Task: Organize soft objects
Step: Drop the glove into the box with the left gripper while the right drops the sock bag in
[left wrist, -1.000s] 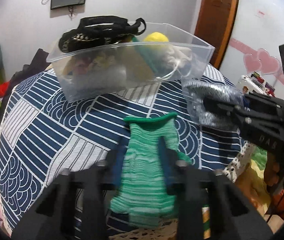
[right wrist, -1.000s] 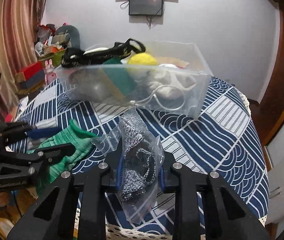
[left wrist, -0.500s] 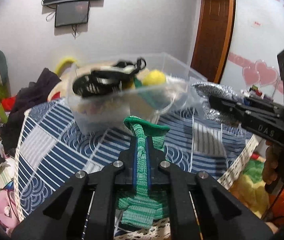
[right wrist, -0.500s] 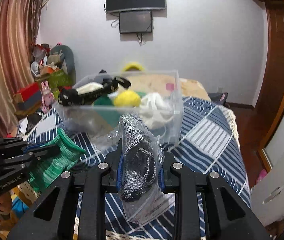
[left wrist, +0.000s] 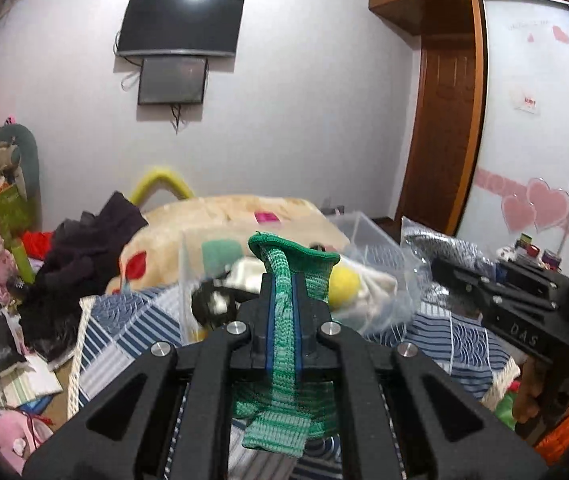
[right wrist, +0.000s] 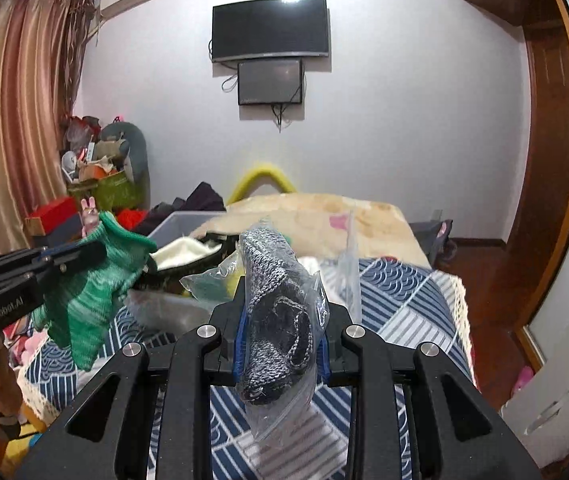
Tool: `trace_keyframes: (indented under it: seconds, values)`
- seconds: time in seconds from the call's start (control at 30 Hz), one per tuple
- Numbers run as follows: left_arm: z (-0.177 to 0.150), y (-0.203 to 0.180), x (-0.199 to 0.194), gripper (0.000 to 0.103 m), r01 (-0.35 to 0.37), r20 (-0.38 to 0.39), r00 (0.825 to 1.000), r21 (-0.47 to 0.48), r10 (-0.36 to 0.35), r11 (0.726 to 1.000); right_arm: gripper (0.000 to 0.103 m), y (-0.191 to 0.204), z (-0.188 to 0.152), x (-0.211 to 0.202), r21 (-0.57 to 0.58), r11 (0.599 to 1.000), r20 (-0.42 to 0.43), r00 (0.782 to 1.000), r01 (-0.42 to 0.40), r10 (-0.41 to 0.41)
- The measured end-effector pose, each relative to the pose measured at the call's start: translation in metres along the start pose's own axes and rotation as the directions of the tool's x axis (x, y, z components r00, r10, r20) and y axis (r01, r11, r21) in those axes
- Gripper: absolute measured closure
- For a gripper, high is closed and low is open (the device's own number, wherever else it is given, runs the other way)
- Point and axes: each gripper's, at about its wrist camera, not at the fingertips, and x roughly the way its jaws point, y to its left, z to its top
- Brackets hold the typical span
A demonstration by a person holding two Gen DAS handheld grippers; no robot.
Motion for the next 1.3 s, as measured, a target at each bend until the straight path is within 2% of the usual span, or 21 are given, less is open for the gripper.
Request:
trace_keyframes:
  seconds: [0.27,0.43,0.5,0.67,0.87,1.0,1.1,1.17,1.23,1.3]
  values:
    - [0.028,0.004,0.014,0.097,-0.008,0.058,0.998,-0.023,0.009,1.0,0.079,0.001,0.017,0.007,0.011,1.0,0.044,0.999,0.01,-0.011]
    - [0.037,0.003,0.036,0.097,0.005,0.056,0.998,-0.019,-0.004,1.0,0.079,0.001,0.022,0.017,0.025,0.999,0.048,0.999,0.021,-0.022]
    - [0.035,0.002,0.047,0.097,-0.015,0.05,0.999,-0.022,0.016,1.0,0.079,0.001,0.023,0.022,0.03,0.999,0.04,0.999,0.019,-0.02]
    - [0.029,0.007,0.081,0.097,-0.017,-0.014,1.0,-0.042,0.016,0.999,0.079,0.004,0.019,0.045,0.029,0.999,-0.012,1.0,0.018,-0.018]
    - [0.01,0.016,0.12,0.096,-0.055,-0.13,0.99,-0.05,0.048,0.997,0.079,0.003,0.006,0.07,0.021,1.0,-0.095,0.995,0.016,-0.013]
    - [0.003,0.016,0.126,0.093,-0.065,-0.144,0.988,-0.032,0.06,0.997,0.076,0.003,0.003,0.076,0.024,1.0,-0.119,0.993,0.009,-0.006]
    - [0.004,0.016,0.124,0.076,-0.073,-0.155,0.986,-0.023,0.068,0.997,0.073,0.002,0.002,0.075,0.01,1.0,-0.132,0.991,0.017,-0.015]
    - [0.004,0.017,0.119,0.049,-0.071,-0.155,0.986,-0.03,0.066,0.997,0.069,0.0,0.002,0.074,0.008,1.0,-0.138,0.99,0.027,-0.025]
    - [0.004,0.021,0.111,0.038,-0.079,-0.135,0.988,-0.04,0.073,0.996,0.058,-0.002,0.003,0.072,0.015,0.999,-0.139,0.99,0.031,-0.029]
    - [0.003,0.021,0.103,0.038,-0.074,-0.122,0.99,-0.037,0.069,0.997,0.05,-0.005,0.004,0.067,0.025,0.999,-0.132,0.991,0.03,-0.026]
